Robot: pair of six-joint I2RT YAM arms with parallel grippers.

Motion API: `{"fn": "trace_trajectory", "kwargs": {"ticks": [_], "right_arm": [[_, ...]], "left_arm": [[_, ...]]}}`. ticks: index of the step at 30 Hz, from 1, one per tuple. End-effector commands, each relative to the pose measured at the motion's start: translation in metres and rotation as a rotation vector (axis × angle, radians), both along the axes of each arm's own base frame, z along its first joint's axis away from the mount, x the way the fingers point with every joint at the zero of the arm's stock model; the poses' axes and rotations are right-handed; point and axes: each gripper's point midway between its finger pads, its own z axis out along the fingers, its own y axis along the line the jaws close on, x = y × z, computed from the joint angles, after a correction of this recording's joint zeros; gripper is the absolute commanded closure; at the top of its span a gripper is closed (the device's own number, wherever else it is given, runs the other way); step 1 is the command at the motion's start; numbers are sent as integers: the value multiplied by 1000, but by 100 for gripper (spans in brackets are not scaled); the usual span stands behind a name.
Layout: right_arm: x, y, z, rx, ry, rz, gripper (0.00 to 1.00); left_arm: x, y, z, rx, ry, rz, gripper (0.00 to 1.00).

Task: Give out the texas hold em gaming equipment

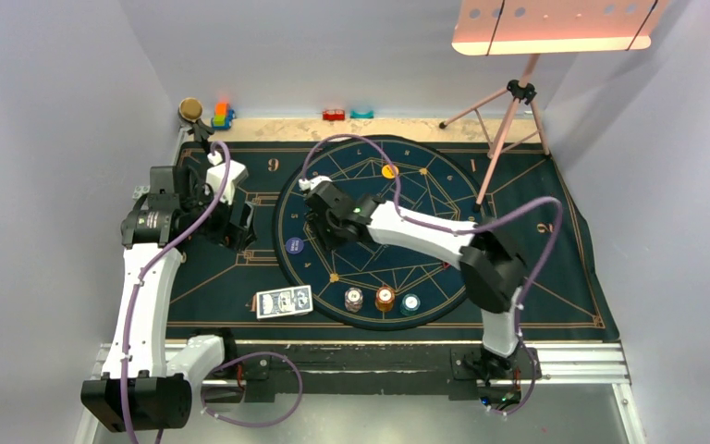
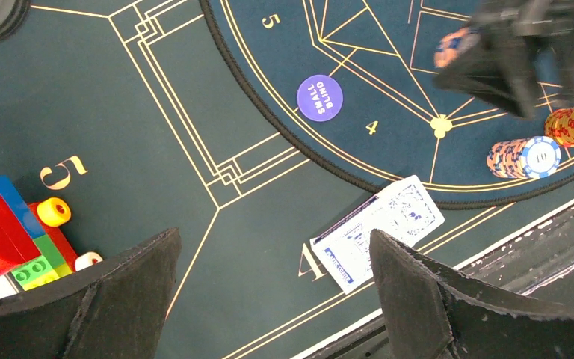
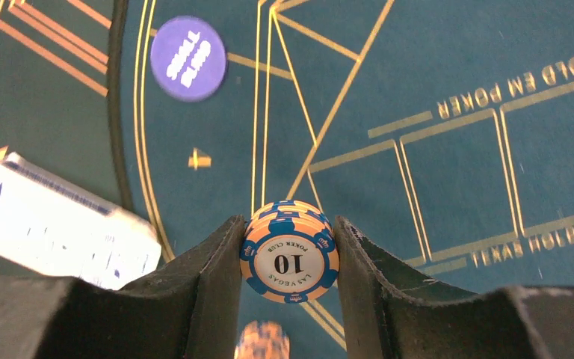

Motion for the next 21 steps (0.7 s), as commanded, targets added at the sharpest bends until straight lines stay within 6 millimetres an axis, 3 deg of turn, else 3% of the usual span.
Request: {"fn": "trace_trajectory", "kwargs": {"ticks": [1, 2, 4, 13, 21], "right_arm": [[24, 49, -11, 34, -20, 74, 87], [27, 53, -27, 11, -4, 74, 88], [33, 62, -37, 8, 4, 74, 88], [38, 68, -60, -1, 28, 65, 84], [35, 62, -61, -10, 32, 60, 31]], "left_arm": [[9, 1, 2, -21, -18, 39, 0], [8, 1, 1, -22, -16, 39, 0], [7, 1, 0, -19, -16, 36, 0], [4, 1, 1, -12, -19, 21, 0], [3, -2, -1, -30, -10, 24, 0]]}}
